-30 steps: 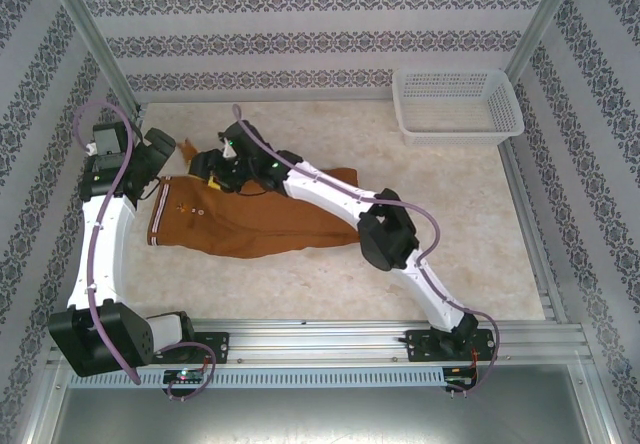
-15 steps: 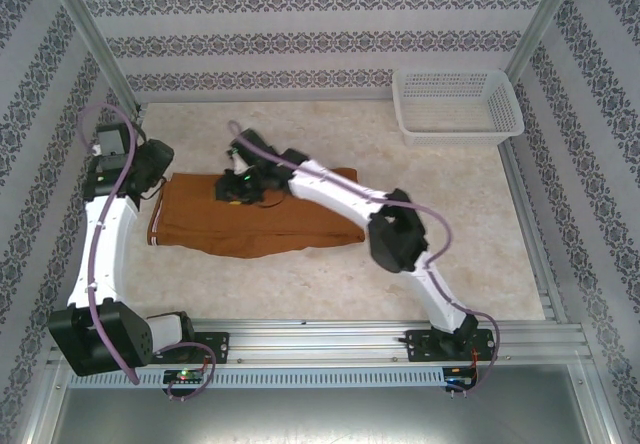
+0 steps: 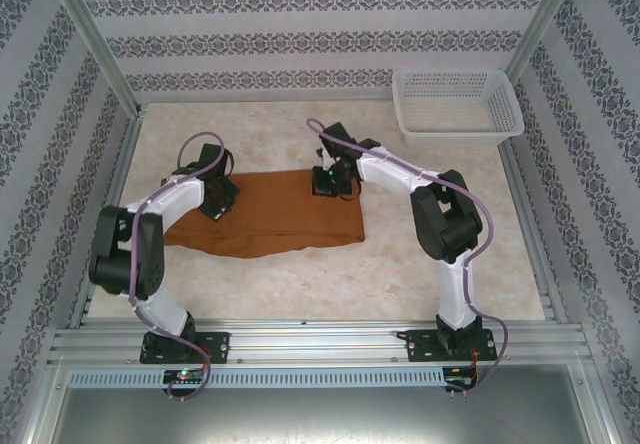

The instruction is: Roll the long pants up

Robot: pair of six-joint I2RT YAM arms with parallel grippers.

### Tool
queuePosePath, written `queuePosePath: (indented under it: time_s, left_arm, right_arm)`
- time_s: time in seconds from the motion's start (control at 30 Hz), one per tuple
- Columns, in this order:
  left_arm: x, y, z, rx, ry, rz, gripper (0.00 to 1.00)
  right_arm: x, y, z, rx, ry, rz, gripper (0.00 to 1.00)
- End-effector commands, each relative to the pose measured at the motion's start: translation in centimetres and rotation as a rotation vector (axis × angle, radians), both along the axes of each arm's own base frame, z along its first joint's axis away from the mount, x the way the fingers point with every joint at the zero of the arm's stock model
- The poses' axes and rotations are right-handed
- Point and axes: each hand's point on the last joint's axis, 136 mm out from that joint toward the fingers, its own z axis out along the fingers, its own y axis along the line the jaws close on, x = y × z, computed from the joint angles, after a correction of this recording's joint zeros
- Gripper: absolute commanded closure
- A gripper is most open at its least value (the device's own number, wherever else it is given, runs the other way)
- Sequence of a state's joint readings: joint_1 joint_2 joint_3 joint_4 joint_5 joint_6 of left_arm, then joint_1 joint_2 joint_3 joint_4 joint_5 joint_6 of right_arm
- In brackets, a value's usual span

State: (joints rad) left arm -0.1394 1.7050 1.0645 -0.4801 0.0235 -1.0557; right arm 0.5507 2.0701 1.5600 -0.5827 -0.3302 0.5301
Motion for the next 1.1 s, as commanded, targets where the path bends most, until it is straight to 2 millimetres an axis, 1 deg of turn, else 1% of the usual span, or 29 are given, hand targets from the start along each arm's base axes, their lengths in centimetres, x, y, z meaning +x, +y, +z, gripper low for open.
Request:
queuePosePath:
  time_s: [0.0,0.13,0.2,0.27,0.33,0.4,0.43,0.5,0.57,0.63,0.73,0.8,0.83,0.87,0.9,0.93,0.97,1.0,1.07]
  left_arm:
    - [3.1,-0.2,-0.6,0.054,-0.004,0.001,1.0]
    - [6.5,-1.7,-2.9,0.06,0.06,-0.087,1.0]
    - [8.9,-3.4,-3.8,0.034,0.06,-0.143,1.0]
    - [11.3,-5.2,-3.8,0.013,0.036,-0.205,1.0]
    - [13.7,-7.1,-3.5,0.009,0.017,-0.272,1.0]
    - [16.1,-9.4,-2.8,0.003,-0.014,-0.345,1.0]
    - [17.0,-10.4,-2.6,-0.006,-0.029,-0.376,1.0]
    - [18.9,-13.0,-2.3,-0.048,-0.072,-0.438,1.0]
    - [20.3,-15.1,-1.8,-0.089,-0.117,-0.485,1.0]
    - [21.1,-16.5,-1.0,-0.116,-0.151,-0.508,1.0]
    - [22.1,-17.0,1.4,-0.119,-0.223,-0.524,1.0]
    - [22.6,-16.5,3.9,-0.086,-0.274,-0.538,0.98]
    - [22.8,-16.3,5.2,-0.071,-0.297,-0.548,0.83]
    - [22.8,-16.0,6.9,-0.05,-0.324,-0.557,0.55]
    - [22.9,-15.6,8.7,-0.03,-0.352,-0.565,0.23]
    - [22.7,-15.3,10.2,-0.01,-0.372,-0.571,0.03]
    - [22.4,-14.7,12.1,0.017,-0.394,-0.577,0.0]
    - [22.0,-14.2,13.9,0.046,-0.412,-0.586,0.0]
    - [20.7,-13.1,16.6,0.1,-0.425,-0.594,0.0]
  right_arm:
    - [-2.1,0.1,-2.6,-0.027,0.029,0.056,1.0]
    - [-5.9,0.0,-5.4,-0.092,0.086,0.102,1.0]
    - [-8.4,0.7,-6.2,-0.118,0.108,0.147,1.0]
    - [-10.4,1.4,-6.7,-0.135,0.124,0.175,1.0]
    - [-12.1,2.6,-6.9,-0.124,0.145,0.195,1.0]
    - [-13.6,4.4,-6.7,-0.092,0.161,0.223,1.0]
    - [-14.1,5.2,-6.5,-0.079,0.164,0.234,1.0]
    - [-15.2,7.5,-5.7,-0.04,0.161,0.287,1.0]
    - [-15.7,9.4,-4.7,-0.027,0.142,0.345,1.0]
    - [-15.3,10.6,-3.5,-0.029,0.11,0.376,1.0]
    - [-14.0,11.5,-1.6,-0.002,0.057,0.395,1.0]
    - [-13.0,11.6,0.1,0.013,0.019,0.412,1.0]
    - [-12.7,11.7,1.0,0.02,-0.001,0.421,0.99]
    - [-12.2,11.6,2.2,0.026,-0.026,0.428,0.9]
    - [-11.7,11.4,3.3,0.032,-0.053,0.435,0.73]
    - [-11.2,11.0,4.3,0.032,-0.075,0.439,0.55]
    - [-10.7,10.5,5.4,0.032,-0.1,0.44,0.38]
    - [-10.2,9.9,6.5,0.027,-0.124,0.438,0.31]
    - [-8.9,8.0,8.2,0.007,-0.166,0.414,0.26]
